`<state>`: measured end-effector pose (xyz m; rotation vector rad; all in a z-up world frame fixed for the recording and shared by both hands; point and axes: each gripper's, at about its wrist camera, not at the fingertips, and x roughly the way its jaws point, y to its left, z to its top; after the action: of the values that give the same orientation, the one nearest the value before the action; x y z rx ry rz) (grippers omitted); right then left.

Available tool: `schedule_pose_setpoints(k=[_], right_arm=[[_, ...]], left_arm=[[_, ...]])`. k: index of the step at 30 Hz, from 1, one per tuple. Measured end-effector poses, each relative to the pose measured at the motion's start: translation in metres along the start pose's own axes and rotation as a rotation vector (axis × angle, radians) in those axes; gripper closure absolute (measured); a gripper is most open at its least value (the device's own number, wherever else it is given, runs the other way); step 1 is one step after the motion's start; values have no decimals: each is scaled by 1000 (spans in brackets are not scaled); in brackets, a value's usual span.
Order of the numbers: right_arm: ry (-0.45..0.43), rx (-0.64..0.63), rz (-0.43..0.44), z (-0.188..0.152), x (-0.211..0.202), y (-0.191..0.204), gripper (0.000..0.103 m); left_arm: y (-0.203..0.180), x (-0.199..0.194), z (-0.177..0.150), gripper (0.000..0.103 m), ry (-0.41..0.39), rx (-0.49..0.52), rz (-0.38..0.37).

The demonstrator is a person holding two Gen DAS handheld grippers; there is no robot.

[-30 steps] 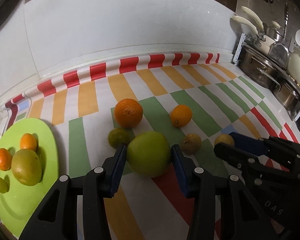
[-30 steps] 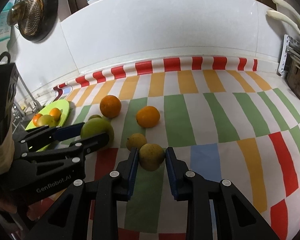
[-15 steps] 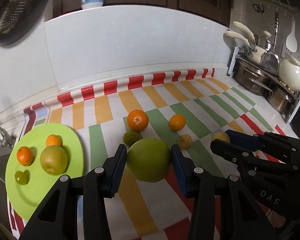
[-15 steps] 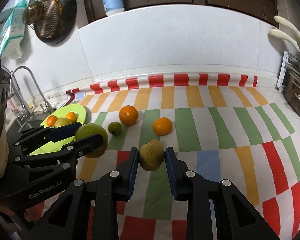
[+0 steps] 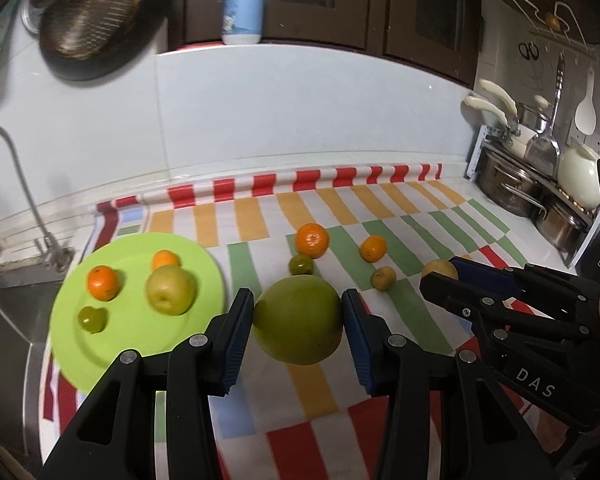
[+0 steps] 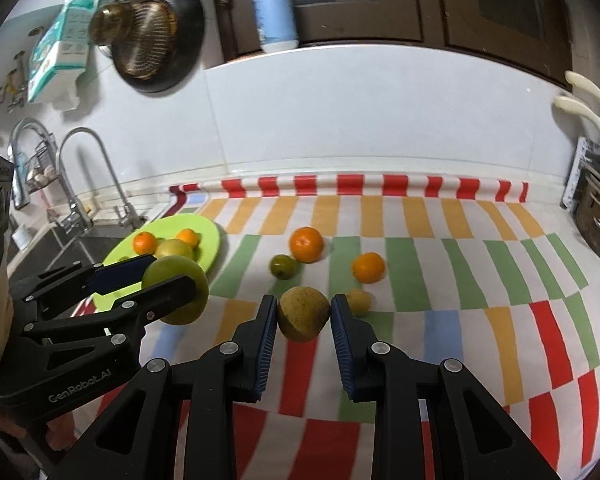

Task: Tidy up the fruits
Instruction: 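Carry the green apple and yellow fruit over the green plate and lower them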

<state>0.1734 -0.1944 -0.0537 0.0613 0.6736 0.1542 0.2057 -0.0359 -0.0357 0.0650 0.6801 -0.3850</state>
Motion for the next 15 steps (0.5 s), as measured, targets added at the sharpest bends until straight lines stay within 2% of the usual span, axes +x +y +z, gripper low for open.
schedule_pose_setpoints(k=[15], right_arm=[[-15, -74, 95, 4, 4, 65, 74]], left_arm=[[57, -42, -15, 58, -35, -55, 97]])
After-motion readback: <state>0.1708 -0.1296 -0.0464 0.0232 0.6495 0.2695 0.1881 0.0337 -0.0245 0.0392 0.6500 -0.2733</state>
